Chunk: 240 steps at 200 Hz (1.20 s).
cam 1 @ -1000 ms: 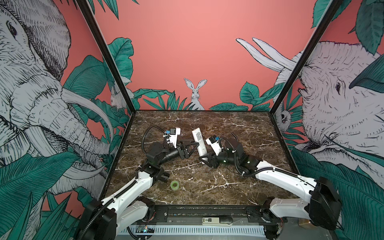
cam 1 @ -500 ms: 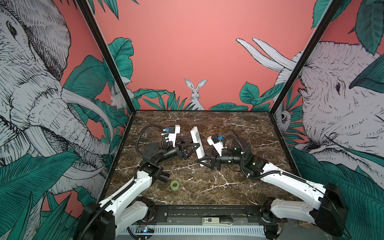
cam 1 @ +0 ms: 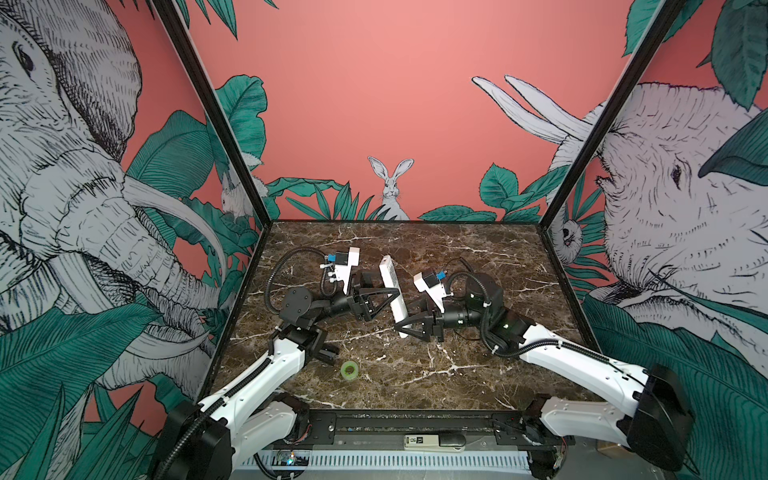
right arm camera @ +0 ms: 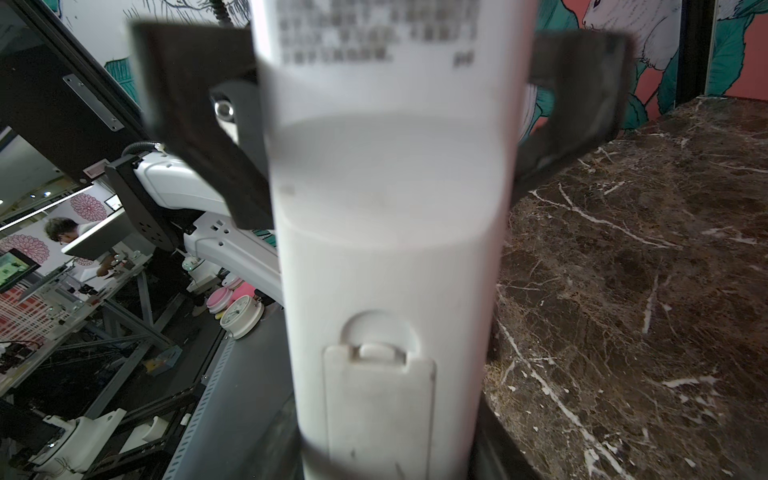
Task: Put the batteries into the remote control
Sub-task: 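Open the right gripper and draw it back from the closed remote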
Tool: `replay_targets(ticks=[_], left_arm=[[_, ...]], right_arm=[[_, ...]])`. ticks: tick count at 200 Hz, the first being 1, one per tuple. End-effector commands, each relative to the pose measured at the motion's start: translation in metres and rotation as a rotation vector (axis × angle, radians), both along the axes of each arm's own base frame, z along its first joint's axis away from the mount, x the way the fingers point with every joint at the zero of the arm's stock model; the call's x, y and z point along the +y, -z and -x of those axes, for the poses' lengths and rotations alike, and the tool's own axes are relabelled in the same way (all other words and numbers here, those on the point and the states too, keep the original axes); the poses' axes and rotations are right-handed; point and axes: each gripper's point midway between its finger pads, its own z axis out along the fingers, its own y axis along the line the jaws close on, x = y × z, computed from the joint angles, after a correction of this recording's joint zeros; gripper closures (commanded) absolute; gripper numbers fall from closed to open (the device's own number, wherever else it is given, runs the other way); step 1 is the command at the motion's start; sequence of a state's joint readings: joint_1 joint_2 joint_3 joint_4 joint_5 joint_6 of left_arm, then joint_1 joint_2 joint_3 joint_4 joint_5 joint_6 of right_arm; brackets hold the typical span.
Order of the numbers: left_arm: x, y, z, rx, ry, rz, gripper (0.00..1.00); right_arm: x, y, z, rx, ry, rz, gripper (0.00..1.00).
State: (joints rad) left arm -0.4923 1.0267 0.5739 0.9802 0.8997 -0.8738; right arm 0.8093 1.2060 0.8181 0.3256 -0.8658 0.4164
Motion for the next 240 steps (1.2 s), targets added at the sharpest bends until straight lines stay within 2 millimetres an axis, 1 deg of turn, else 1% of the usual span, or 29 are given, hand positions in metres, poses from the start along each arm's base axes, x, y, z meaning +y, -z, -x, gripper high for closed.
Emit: replay_targets(ticks=[1, 21, 59, 100, 129, 146, 174, 197, 218, 230, 240], left_arm=[[0.000, -0.019, 0.012, -0.069, 0.044, 0.030, 0.27], [-0.002, -0.019, 0.015, -0.071, 0.054, 0.027, 0.32], [-0.003, -0.018, 0.016, -0.072, 0.059, 0.021, 0.46], [-0.002, -0.018, 0.017, -0.073, 0.059, 0.020, 0.55], [-0.003, -0.018, 0.017, -0.073, 0.056, 0.019, 0.68], [-0.003, -0.017, 0.016, -0.068, 0.052, 0.017, 0.75], [-0.003, -0.017, 0.013, -0.059, 0.040, 0.009, 0.85], [-0.004, -0.017, 0.011, -0.049, 0.030, 0.003, 0.92], [-0.004, -0.016, 0.008, -0.043, 0.015, -0.005, 0.94], [-0.004, -0.014, 0.006, -0.037, 0.003, -0.018, 0.95], [-0.004, -0.012, 0.001, -0.024, -0.024, -0.034, 0.96]], right_arm=[[0.003, -0.030, 0.003, -0.067, -0.050, -0.088, 0.91], [0.004, -0.031, 0.003, -0.068, -0.055, -0.094, 0.91], [0.007, -0.033, 0.003, -0.055, -0.071, -0.108, 0.91], [0.007, -0.035, 0.003, -0.058, -0.076, -0.113, 0.90], [0.007, -0.035, 0.003, -0.056, -0.075, -0.111, 0.86], [0.007, -0.034, 0.002, -0.057, -0.068, -0.110, 0.78], [0.006, -0.031, 0.000, -0.059, -0.049, -0.098, 0.54], [0.005, -0.028, -0.004, -0.064, -0.022, -0.084, 0.39], [0.004, -0.023, -0.007, -0.072, 0.010, -0.057, 0.24], [0.003, -0.021, -0.009, -0.075, 0.025, -0.042, 0.19], [0.002, -0.017, -0.010, -0.075, 0.034, -0.026, 0.16]])
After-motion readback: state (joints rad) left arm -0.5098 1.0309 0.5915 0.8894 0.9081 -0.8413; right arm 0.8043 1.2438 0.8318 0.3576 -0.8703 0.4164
